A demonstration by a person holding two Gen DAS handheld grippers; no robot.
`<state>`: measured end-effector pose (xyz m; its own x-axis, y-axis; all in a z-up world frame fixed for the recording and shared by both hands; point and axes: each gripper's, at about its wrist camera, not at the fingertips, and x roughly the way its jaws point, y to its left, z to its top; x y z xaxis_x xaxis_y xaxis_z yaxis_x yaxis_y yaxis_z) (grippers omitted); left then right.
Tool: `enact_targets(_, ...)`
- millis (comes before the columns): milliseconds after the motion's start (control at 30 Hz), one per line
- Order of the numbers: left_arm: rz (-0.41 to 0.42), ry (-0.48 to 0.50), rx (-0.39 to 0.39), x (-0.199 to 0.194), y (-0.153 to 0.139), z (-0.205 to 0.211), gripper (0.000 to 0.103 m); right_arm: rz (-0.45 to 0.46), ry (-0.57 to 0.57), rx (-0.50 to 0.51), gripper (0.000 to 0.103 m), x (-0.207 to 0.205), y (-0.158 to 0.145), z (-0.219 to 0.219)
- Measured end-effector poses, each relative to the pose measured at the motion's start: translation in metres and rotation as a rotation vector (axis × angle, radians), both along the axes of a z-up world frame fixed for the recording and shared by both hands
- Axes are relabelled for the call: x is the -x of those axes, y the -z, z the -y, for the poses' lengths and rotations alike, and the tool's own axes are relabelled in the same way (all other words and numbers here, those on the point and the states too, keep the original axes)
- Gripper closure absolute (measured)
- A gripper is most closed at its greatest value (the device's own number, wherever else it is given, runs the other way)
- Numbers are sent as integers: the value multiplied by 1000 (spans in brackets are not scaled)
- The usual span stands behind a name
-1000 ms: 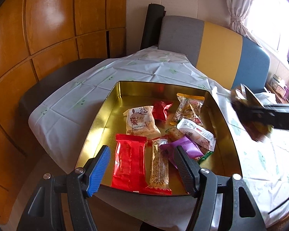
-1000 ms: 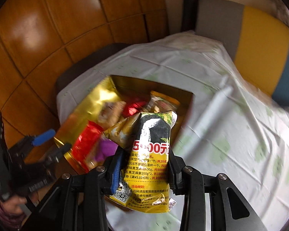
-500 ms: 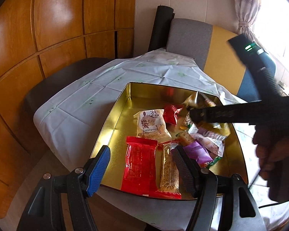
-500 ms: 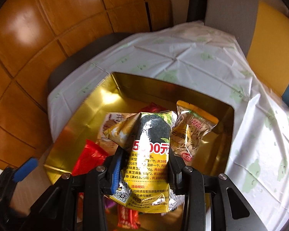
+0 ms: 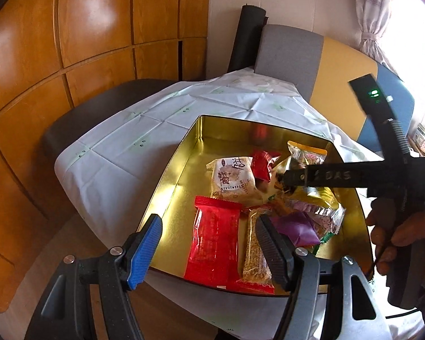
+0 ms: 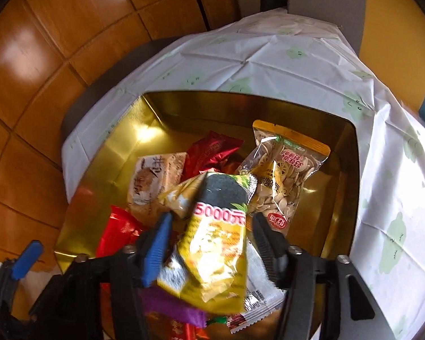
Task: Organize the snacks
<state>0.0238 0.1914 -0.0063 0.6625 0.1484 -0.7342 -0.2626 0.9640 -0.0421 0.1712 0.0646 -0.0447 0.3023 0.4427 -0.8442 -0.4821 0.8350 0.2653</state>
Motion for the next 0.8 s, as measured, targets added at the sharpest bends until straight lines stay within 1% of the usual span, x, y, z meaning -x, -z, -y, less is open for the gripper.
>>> enact_targets(133,8,-6,-5,2,-2,1,34,33,6,-27,36,12,-12,9)
enact_targets(333,26,-2,-25,4,-9,6,34,70,32,-50,36,30,-22,26)
enact_targets(467,46,7,-34,8,-14,14,34,126,58,-43,35,51,-29,41)
enact_targets(633,83,7,-64,17,-23,25,34,220,116,-25,28,82,-39,64)
enact_targets(767,88,-13,-88,22,-25,35,34,284,159,-23,23,109,-46,84)
enact_targets(800,87,-16,-98,24,-25,38,33,296,166,-17,21,115,-47,87)
